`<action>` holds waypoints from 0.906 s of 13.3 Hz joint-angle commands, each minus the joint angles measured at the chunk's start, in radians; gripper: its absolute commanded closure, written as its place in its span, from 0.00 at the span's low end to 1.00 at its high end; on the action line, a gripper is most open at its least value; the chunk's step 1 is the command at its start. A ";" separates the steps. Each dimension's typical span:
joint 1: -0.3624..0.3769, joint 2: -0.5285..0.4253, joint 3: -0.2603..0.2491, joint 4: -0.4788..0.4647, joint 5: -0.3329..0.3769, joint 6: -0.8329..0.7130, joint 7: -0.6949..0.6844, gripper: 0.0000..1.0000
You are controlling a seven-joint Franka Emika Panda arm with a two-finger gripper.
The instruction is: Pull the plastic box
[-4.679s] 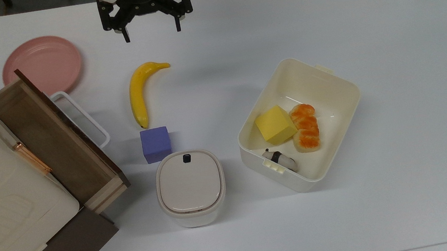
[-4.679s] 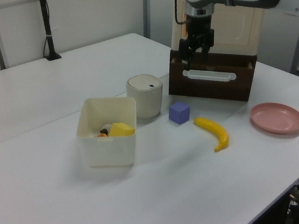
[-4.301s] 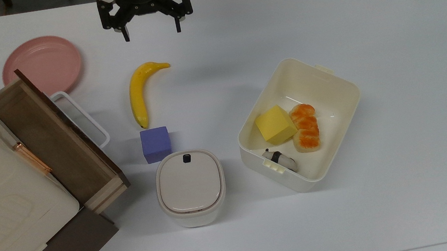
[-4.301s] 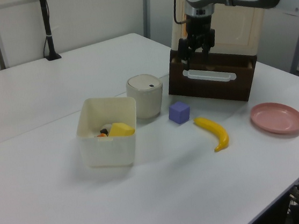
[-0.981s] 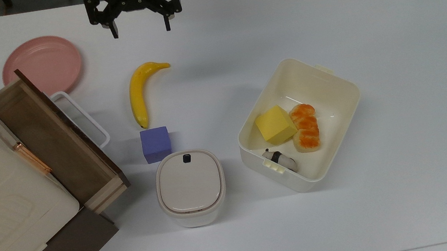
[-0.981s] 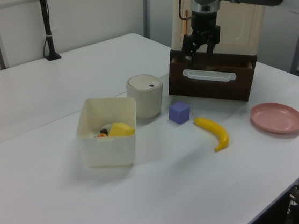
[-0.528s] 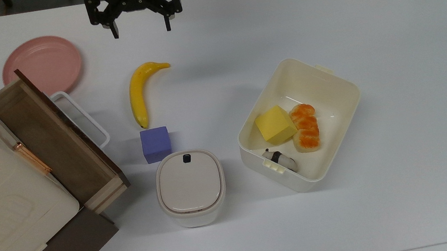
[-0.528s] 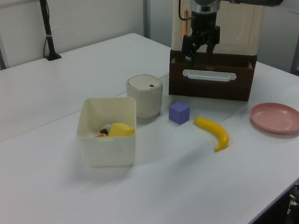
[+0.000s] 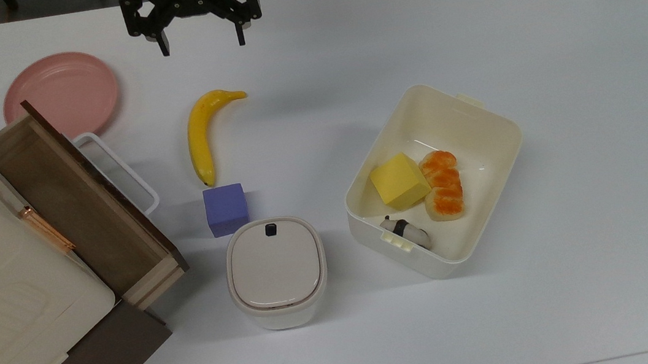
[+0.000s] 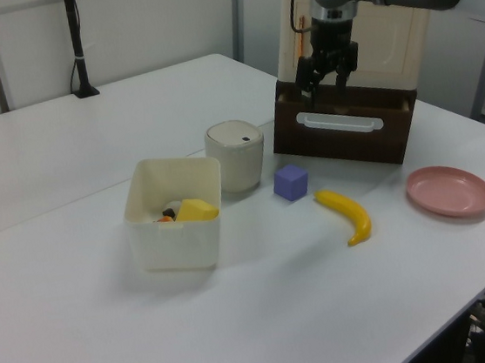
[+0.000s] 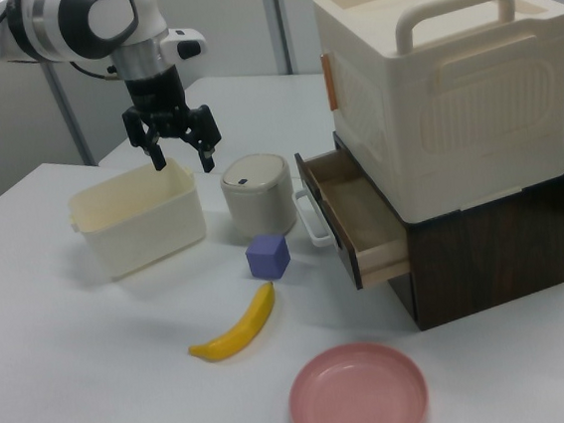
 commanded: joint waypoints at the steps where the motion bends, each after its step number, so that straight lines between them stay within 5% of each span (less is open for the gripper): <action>1: -0.005 -0.023 -0.004 -0.019 -0.005 0.016 -0.003 0.00; 12: -0.024 0.074 -0.004 -0.028 -0.038 0.143 -0.004 0.00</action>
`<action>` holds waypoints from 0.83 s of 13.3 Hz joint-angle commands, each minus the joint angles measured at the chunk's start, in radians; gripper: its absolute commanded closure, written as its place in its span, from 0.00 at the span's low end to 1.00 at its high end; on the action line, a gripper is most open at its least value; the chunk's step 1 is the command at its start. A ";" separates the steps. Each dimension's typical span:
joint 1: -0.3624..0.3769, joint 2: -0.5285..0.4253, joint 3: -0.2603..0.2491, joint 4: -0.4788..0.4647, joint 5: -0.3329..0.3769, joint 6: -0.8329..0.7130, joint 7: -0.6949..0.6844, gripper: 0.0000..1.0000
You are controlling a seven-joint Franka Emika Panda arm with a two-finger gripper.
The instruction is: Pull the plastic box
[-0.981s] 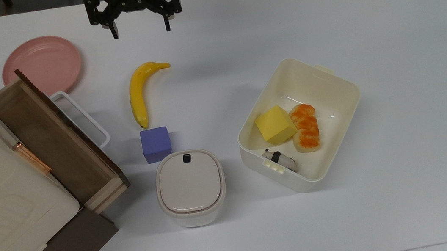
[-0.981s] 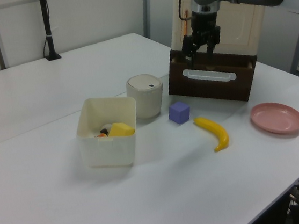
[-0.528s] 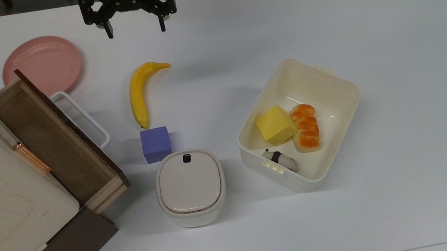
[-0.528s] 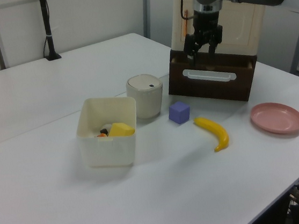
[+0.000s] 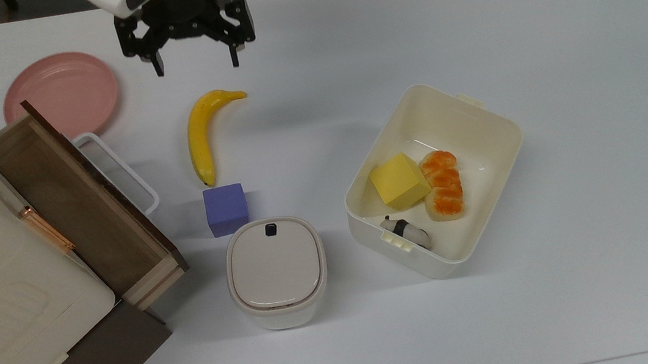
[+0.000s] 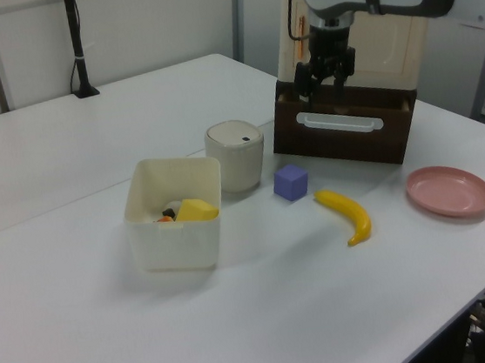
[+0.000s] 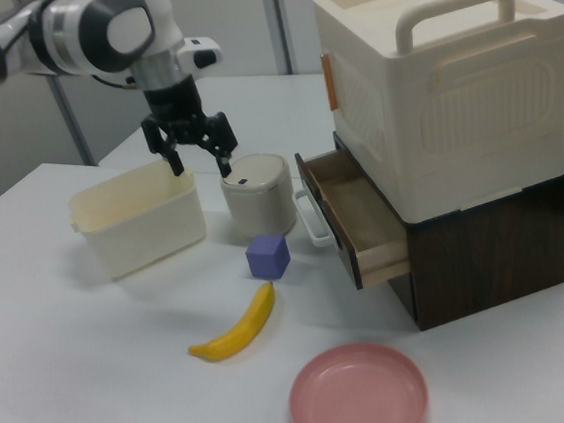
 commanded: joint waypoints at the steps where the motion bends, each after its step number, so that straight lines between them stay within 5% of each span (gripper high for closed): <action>1: -0.010 0.046 -0.002 -0.024 -0.039 0.104 -0.004 0.00; 11: 0.029 0.228 0.001 -0.045 -0.089 0.229 0.007 0.00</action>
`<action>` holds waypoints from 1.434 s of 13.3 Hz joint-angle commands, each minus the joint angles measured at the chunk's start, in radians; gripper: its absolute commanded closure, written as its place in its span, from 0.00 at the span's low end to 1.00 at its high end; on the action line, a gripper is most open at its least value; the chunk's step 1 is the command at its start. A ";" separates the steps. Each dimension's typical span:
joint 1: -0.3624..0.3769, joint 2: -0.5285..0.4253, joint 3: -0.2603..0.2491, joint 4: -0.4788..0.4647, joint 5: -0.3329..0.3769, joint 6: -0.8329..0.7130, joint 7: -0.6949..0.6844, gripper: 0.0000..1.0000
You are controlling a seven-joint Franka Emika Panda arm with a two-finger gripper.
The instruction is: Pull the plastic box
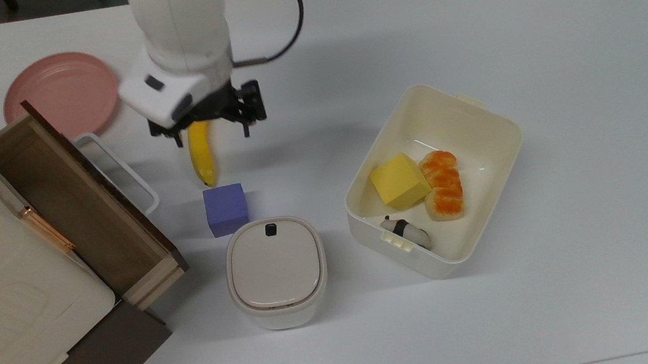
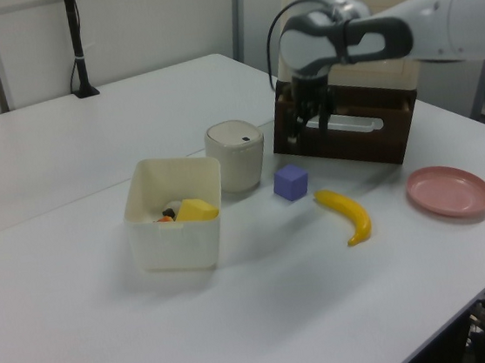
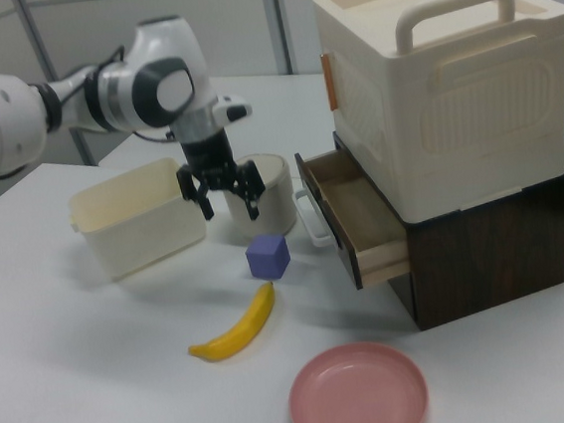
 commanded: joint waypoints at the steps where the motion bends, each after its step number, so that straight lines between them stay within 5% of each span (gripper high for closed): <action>1: 0.016 0.071 -0.005 -0.020 -0.018 0.121 0.009 0.00; 8: 0.011 0.162 -0.004 -0.053 -0.018 0.327 0.000 0.00; 15: 0.013 0.161 -0.004 -0.047 -0.019 0.328 0.005 0.00; 19: 0.017 0.081 0.028 -0.021 -0.003 0.269 0.003 0.00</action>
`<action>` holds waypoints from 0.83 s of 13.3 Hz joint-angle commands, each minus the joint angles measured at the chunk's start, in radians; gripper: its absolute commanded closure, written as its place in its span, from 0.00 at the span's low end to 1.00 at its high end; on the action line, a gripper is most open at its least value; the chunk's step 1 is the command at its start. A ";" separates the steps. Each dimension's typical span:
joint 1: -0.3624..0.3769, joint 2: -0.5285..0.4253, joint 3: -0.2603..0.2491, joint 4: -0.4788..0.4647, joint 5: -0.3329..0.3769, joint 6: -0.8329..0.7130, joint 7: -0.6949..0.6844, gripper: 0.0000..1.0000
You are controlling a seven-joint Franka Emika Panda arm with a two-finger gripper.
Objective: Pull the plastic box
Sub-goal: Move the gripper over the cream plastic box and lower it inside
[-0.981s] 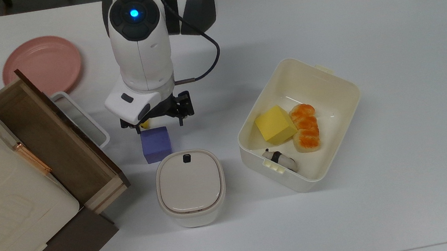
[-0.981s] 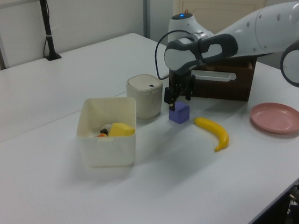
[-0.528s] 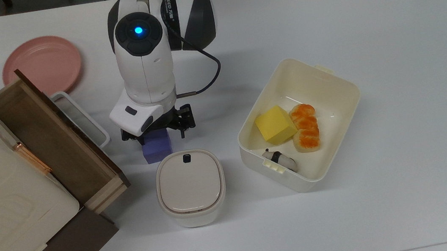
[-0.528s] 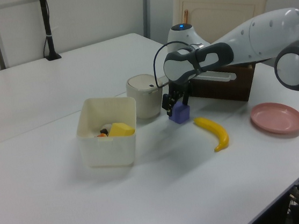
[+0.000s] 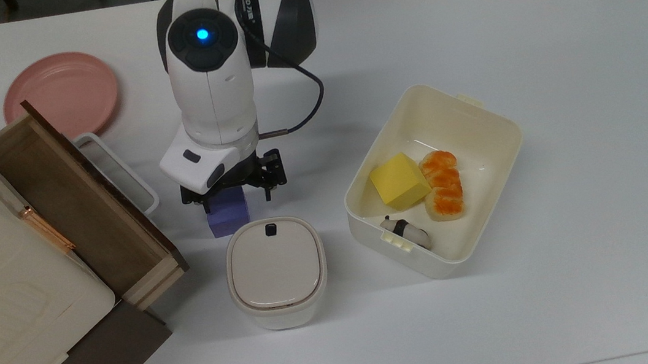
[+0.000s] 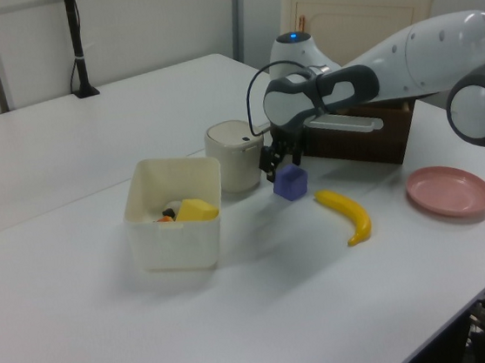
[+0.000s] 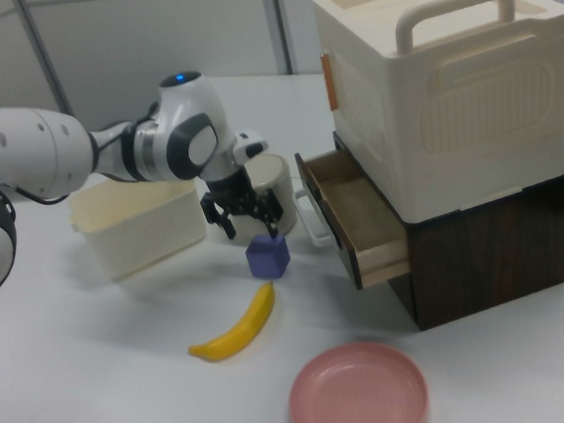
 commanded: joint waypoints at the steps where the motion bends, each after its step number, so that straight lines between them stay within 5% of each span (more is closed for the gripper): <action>1: 0.009 -0.083 0.040 0.011 0.004 -0.046 0.003 0.00; 8: 0.013 -0.083 0.192 0.074 -0.002 -0.031 -0.058 0.00; 11: 0.090 -0.053 0.213 0.083 -0.015 0.098 -0.054 0.00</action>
